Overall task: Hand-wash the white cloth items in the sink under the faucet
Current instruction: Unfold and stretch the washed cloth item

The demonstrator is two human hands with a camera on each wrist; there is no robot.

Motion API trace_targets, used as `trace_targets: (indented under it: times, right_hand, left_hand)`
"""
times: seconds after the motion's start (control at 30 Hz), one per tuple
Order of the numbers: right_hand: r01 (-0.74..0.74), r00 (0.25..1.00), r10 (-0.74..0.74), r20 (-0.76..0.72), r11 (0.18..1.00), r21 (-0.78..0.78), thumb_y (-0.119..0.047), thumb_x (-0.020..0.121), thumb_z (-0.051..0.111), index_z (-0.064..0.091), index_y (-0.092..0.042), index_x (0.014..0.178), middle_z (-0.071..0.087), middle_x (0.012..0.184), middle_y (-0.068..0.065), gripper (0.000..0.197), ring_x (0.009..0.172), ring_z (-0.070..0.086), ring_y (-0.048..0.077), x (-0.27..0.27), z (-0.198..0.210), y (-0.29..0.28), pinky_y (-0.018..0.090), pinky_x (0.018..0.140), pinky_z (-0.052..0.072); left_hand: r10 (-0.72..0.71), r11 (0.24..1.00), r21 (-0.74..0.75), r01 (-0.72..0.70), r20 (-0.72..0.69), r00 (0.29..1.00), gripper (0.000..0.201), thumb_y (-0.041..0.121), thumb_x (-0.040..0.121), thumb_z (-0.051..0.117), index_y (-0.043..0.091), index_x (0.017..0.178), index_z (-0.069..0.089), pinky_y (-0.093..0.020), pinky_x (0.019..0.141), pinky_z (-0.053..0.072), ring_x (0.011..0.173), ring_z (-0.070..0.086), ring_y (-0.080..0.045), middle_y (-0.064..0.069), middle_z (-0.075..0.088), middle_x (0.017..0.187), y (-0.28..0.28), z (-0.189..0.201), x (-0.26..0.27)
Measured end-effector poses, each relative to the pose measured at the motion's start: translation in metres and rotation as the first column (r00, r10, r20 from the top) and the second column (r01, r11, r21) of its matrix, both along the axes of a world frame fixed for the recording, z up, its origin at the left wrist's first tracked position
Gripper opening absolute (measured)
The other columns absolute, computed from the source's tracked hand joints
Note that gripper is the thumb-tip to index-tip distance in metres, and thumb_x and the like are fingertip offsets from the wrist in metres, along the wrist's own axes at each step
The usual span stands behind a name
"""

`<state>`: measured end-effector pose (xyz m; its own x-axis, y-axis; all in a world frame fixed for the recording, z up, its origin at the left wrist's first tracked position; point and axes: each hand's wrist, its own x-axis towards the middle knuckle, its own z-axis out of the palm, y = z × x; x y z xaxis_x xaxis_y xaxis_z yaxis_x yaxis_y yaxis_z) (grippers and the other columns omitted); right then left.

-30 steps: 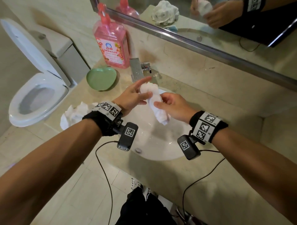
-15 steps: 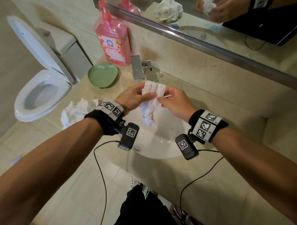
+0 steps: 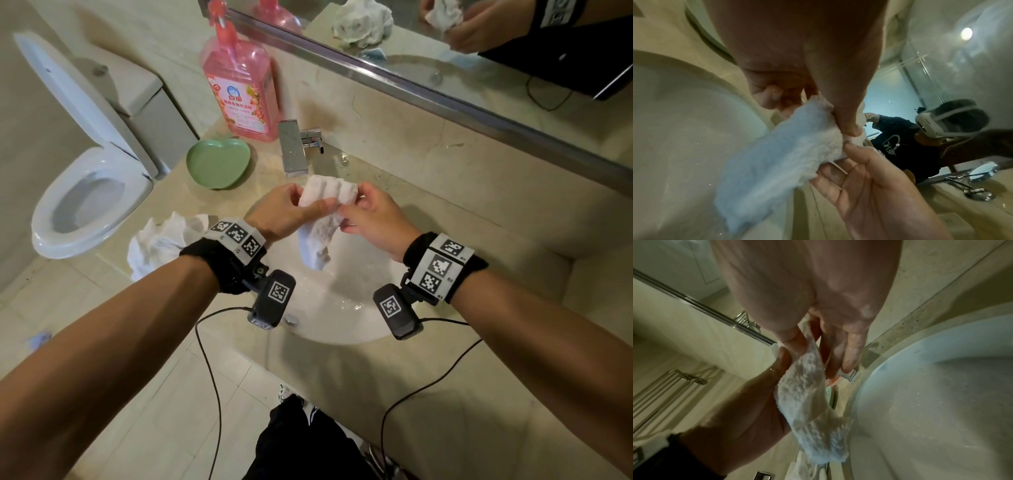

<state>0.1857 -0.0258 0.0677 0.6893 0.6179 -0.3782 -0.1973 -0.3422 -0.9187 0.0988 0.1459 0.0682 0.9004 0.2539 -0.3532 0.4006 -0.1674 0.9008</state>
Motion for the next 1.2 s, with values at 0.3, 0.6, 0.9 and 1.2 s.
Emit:
trace_targets:
  times: [0.3,0.6,0.9,1.2]
  right_hand:
    - [0.097,0.994,-0.097,0.040,0.995,-0.004,-0.015,0.098,0.059,0.056,-0.010,0.118,0.070,0.112,0.008,0.021,0.098,0.072,0.025,0.002,-0.002,-0.001,0.041,0.078,0.063]
    - [0.158,0.987,-0.156,0.036,0.985,-0.066,-0.012,0.092,0.069,0.057,-0.010,0.094,0.072,0.098,0.008,0.012,0.071,0.073,0.015,0.004,-0.006,-0.004,0.027,0.064,0.057]
    - [-0.025,0.990,0.024,-0.139,1.000,-0.007,-0.021,0.090,0.073,0.048,-0.016,0.121,0.073,0.108,0.006,0.040,0.087,0.073,0.020,-0.010,-0.009,-0.005,0.030,0.072,0.058]
    - [0.165,0.977,-0.162,-0.137,0.986,0.011,-0.010,0.092,0.063,0.047,-0.025,0.117,0.062,0.121,0.007,0.034,0.110,0.065,0.030,0.000,-0.012,-0.010,0.056,0.088,0.058]
  left_hand:
    - [-0.091,0.945,-0.324,0.039,-0.146,0.985,0.034,0.017,0.091,0.062,0.010,0.124,0.059,-0.035,0.090,0.048,0.102,0.064,-0.023,-0.006,0.068,0.115,-0.005,0.002,0.001]
    - [0.030,0.967,-0.252,-0.045,-0.061,0.998,0.045,0.029,0.087,0.073,0.009,0.125,0.059,-0.057,0.096,0.051,0.105,0.068,-0.032,-0.012,0.071,0.115,-0.003,-0.005,-0.002]
    - [0.112,0.959,-0.260,-0.110,-0.007,0.994,0.035,0.058,0.076,0.074,0.037,0.103,0.067,-0.053,0.090,0.054,0.100,0.071,-0.026,-0.002,0.074,0.108,-0.003,-0.003,-0.004]
    - [0.201,0.950,-0.229,-0.211,-0.066,0.977,0.015,0.011,0.095,0.060,0.018,0.104,0.049,-0.039,0.076,0.059,0.088,0.069,-0.022,-0.013,0.065,0.112,0.009,-0.008,-0.006]
